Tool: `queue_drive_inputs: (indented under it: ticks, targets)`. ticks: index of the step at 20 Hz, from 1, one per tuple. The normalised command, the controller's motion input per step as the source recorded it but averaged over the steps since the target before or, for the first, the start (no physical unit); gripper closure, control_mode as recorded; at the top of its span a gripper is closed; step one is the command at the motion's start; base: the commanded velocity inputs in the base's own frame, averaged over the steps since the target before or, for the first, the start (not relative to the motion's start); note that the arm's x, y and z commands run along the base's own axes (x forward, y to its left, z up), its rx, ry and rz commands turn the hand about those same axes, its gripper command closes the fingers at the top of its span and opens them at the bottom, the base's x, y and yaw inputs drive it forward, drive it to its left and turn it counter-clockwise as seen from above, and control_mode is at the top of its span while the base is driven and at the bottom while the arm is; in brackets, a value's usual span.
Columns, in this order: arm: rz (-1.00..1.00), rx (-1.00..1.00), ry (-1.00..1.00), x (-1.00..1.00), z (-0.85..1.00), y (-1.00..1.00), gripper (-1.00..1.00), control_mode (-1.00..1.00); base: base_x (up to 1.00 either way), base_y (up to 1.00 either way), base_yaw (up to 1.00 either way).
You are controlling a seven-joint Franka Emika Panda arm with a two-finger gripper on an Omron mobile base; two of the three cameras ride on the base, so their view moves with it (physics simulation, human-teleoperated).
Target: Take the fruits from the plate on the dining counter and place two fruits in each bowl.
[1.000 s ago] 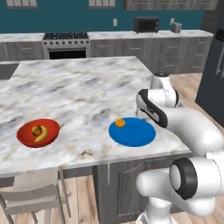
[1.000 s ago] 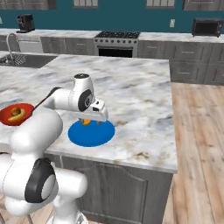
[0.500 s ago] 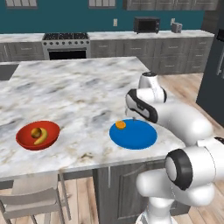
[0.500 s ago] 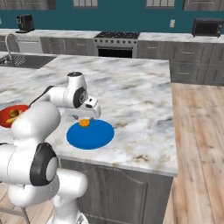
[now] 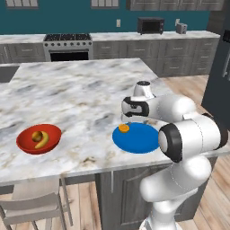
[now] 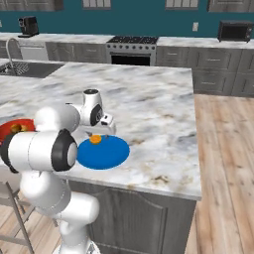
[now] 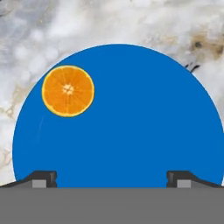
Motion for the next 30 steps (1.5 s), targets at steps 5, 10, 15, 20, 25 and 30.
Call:
queue_drive_inputs:
  ticks: [5,10,15,20,25,30]
  targets:
    - [0.00,0.04,0.00,0.33,-0.47,-0.02,-1.00,-1.00,0.00,0.00,0.00]
    - [0.00,0.00,0.00,0.15,-0.24,0.04,-1.00,-1.00,0.00,0.00,0.00]
    - [0.00,0.00,0.00,0.00,-0.03,0.27,-1.00,-1.00,0.00,0.00,0.00]
    - [0.00,0.00,-0.01,0.10,-0.01,0.32,-1.00,-1.00,0.00,0.00,0.00]
    - [0.00,0.01,-0.02,0.21,-0.01,0.04,-1.00,-1.00,0.00,0.00,0.00]
    - [0.00,0.00,0.00,0.09,-0.07,0.00,-1.00,-1.00,0.00,0.00,0.00]
